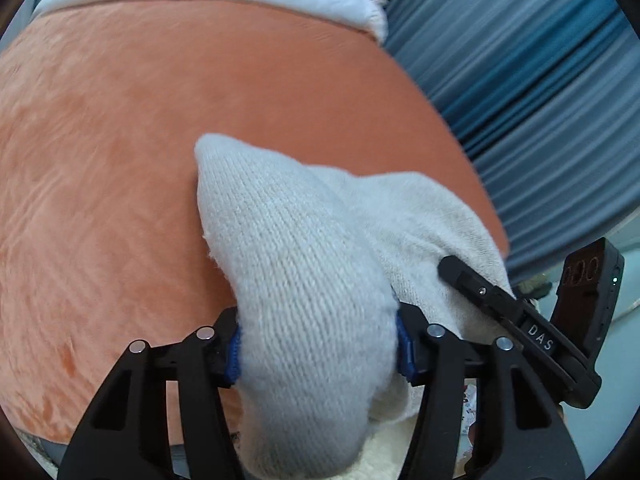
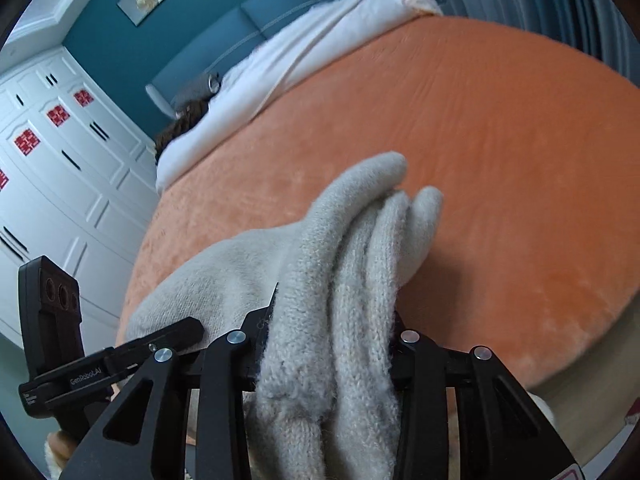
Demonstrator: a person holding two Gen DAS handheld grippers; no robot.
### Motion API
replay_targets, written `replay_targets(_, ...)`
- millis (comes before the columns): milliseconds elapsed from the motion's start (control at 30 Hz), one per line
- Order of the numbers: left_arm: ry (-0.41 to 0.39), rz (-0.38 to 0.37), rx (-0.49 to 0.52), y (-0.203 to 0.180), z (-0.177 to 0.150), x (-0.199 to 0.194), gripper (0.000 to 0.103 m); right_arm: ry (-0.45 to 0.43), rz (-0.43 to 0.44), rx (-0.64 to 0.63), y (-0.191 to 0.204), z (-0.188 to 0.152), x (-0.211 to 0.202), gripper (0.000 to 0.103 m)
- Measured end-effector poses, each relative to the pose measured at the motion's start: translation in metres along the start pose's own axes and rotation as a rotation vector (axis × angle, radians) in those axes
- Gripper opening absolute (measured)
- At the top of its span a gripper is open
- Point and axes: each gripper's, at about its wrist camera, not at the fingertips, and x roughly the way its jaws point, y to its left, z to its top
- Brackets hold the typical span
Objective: Fold small clothes
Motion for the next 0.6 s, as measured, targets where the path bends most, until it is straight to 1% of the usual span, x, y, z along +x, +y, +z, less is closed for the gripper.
replay_targets(133,-0.082,-0.09,0.098,-0.05,0.002,-0.045,0.055,-0.137,-0.008,-0.03,0.017,0.001,-0.076,0.035)
replay_targets(167,-0.11,-0.11,0.124,-0.061,0.003,-0.06,0.055,-0.183,-0.009,-0.045,0.025,0.003,-0.098,0.035)
replay_targets(300,-0.233,-0.17,0.217,-0.092,0.008,-0.121,0.055,-0.344,0.021,-0.103,0.058,0.009,-0.166,0.035)
replay_targets(367,-0.317,-0.188,0.273,-0.104,0.008,-0.161,0.055,-0.427,0.043,-0.157,0.082,0.011,-0.197,0.035)
replay_targets(467,-0.44,-0.18,0.359,-0.114,0.009,-0.215,0.055,-0.533,0.103,-0.245,0.122,0.014,-0.232,0.035)
replay_targets(533,-0.521,-0.161,0.406,-0.112,0.01,-0.253,0.056,-0.58,0.147,-0.298,0.148,0.019,-0.246,0.035)
replay_targets(600,-0.598,-0.124,0.441,-0.107,0.011,-0.287,0.058,-0.608,0.196,-0.353,0.175,0.023,-0.252,0.036)
